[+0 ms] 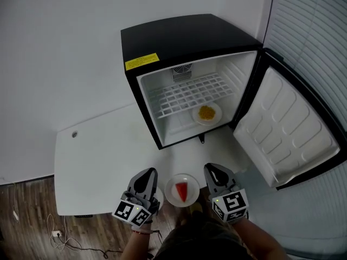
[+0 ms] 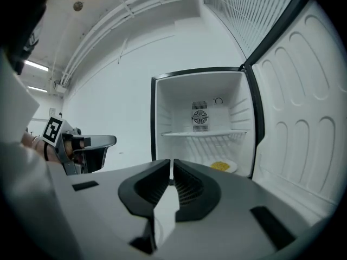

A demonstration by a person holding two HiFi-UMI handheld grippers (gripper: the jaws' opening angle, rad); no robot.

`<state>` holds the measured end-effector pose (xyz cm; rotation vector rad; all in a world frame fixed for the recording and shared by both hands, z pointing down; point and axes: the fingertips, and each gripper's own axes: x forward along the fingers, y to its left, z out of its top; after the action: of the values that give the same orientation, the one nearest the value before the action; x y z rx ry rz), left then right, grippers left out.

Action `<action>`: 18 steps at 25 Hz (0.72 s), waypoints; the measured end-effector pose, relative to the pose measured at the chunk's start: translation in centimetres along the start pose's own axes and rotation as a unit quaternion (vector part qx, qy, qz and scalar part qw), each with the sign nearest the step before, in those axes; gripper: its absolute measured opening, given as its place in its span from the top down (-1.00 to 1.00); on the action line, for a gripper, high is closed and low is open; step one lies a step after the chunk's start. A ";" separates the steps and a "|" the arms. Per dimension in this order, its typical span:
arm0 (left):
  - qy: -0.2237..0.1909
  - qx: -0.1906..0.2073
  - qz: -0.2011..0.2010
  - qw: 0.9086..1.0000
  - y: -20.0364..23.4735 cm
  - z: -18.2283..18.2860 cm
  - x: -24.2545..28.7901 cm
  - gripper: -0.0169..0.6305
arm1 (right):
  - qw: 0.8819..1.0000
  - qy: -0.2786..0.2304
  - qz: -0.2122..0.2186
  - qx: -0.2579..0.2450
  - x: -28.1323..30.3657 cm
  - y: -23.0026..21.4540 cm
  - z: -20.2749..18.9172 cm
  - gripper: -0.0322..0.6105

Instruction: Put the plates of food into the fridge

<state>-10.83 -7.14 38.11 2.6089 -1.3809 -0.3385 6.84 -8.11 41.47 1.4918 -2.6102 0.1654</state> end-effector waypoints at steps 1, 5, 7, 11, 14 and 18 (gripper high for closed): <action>0.001 0.000 0.004 1.000 0.0 -0.2 -0.6 0.93 | 1.000 0.002 0.000 -0.003 -0.4 0.2 -0.3 0.82; 0.003 0.003 0.015 1.000 0.0 -1.1 -2.5 0.93 | 1.000 0.005 0.009 -0.020 -1.7 1.3 -1.2 0.82; 0.006 0.000 0.018 1.000 -0.1 -1.8 -3.4 0.93 | 1.000 0.010 0.017 -0.013 -2.2 2.0 -2.1 0.82; 0.014 -0.008 0.026 1.000 -0.3 -3.3 -5.3 0.93 | 0.999 0.028 0.022 0.004 -3.1 3.2 -4.4 0.82; 0.019 -0.003 0.033 0.999 -0.4 -4.0 -6.4 0.93 | 0.999 0.042 0.018 0.017 -3.7 3.6 -5.9 0.82; 0.018 -0.001 0.041 0.999 -0.6 -4.7 -7.4 0.93 | 0.997 0.070 0.007 0.021 -4.7 3.7 -8.3 0.82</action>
<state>-13.10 -0.44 43.35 2.5358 -1.4703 -0.2805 6.47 -0.95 48.78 1.4197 -2.5216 0.3176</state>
